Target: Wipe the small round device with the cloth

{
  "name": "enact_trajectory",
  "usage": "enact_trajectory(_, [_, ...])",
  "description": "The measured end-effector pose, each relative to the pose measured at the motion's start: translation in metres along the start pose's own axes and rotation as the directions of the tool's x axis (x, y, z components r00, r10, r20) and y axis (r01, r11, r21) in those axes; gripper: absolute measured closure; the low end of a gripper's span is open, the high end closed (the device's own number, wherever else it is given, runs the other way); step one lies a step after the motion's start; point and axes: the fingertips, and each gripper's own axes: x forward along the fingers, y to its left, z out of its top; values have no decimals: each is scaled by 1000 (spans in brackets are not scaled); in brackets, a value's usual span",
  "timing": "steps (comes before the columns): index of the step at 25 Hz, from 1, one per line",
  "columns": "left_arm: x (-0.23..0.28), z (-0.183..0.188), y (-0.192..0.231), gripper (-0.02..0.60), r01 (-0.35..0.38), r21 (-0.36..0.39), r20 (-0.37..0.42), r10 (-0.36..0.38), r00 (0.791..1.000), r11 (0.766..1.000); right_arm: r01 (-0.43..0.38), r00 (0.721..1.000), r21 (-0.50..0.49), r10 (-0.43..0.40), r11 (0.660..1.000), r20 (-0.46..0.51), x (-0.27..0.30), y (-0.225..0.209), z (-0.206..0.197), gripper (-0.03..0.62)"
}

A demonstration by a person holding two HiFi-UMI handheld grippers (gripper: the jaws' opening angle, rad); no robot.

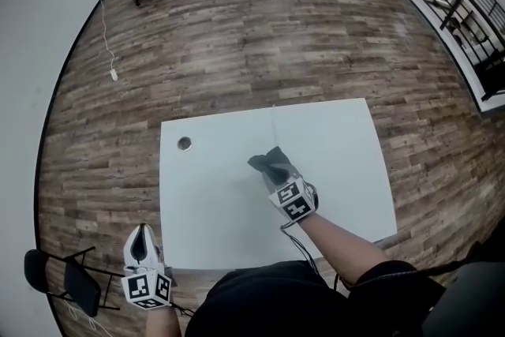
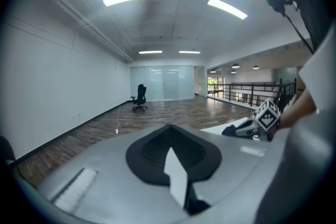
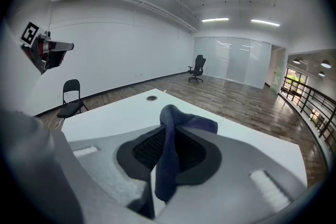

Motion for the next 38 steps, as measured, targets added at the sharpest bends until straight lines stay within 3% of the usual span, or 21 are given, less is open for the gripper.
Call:
enact_trajectory(30, [2,8,-7,574,15,25,-5,-15,1000,1000,-146,989,-32,144,989,-46,7,49,-18,540])
enact_trajectory(33, [1,8,-5,574,9,24,-8,-8,1000,1000,-172,983,22,173,985,-63,12,56,-29,540])
enact_trajectory(38, [-3,12,-8,574,7,27,-1,-7,1000,1000,-178,975,252,205,951,-84,18,55,-62,540])
